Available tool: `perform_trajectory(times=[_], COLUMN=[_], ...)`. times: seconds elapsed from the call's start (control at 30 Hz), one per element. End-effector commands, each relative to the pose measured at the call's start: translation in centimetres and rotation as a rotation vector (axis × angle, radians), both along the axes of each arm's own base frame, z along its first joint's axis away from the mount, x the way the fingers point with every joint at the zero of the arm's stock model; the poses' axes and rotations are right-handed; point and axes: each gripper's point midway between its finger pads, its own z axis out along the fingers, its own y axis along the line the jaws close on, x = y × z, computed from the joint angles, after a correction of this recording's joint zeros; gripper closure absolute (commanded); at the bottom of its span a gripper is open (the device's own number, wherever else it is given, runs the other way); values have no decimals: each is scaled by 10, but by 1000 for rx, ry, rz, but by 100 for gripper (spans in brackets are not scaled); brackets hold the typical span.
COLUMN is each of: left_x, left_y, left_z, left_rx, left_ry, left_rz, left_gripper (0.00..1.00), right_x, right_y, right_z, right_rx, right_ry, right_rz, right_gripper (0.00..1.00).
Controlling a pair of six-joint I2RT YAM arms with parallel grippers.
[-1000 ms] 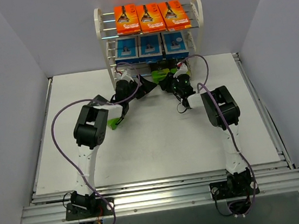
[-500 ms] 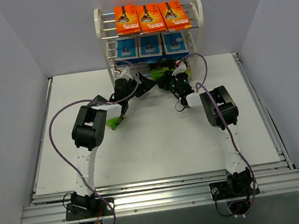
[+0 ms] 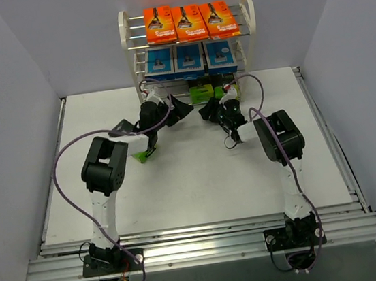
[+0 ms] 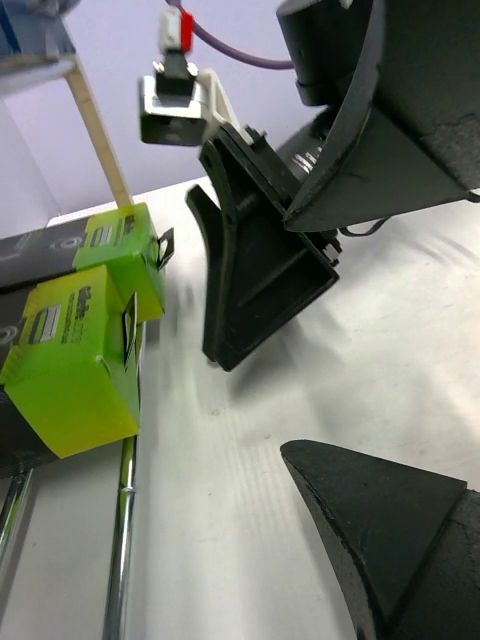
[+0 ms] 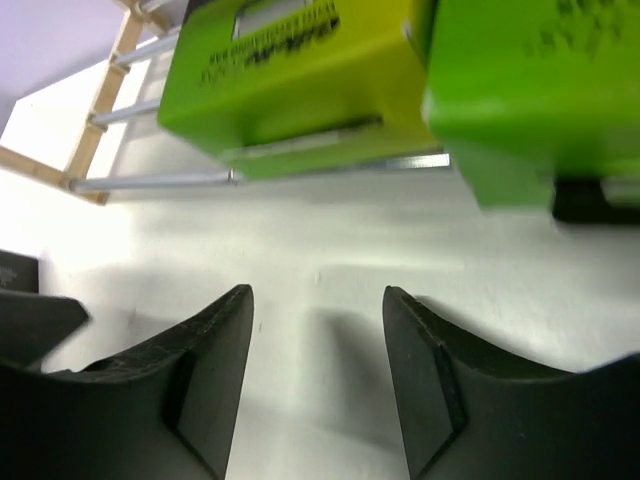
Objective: Place and organize the shaving razors onto the shelf
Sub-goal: Place the shaving razor onto shelf, then grab a shaving razor with the right arm
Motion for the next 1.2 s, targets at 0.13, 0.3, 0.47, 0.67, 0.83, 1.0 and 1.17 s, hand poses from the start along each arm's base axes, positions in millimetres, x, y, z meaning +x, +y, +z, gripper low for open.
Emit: perform_trajectory(times=[0.13, 0.3, 0.47, 0.67, 0.83, 1.0, 1.17], left_x=[-32, -65, -100, -118, -135, -134, -135], left_y=[26, 61, 102, 169, 204, 207, 214], left_z=[87, 114, 156, 150, 119, 148, 156], left_rx=[82, 239, 352, 414, 408, 442, 430], left_ry=[-104, -51, -67, 16, 69, 0, -44], left_rz=[82, 153, 199, 218, 282, 243, 257], left_gripper=[6, 6, 6, 6, 6, 6, 6], right_x=[-40, -81, -126, -169, -192, -214, -209], right_y=[-4, -9, -26, -17, 31, 101, 150], right_z=[79, 67, 37, 27, 31, 34, 60], right_rx=[20, -89, -121, -43, 22, 260, 602], right_ry=[-134, -42, 97, 172, 215, 272, 227], right_rz=[5, 28, -13, 4, 88, 155, 262], right_gripper=[42, 31, 11, 7, 10, 10, 5])
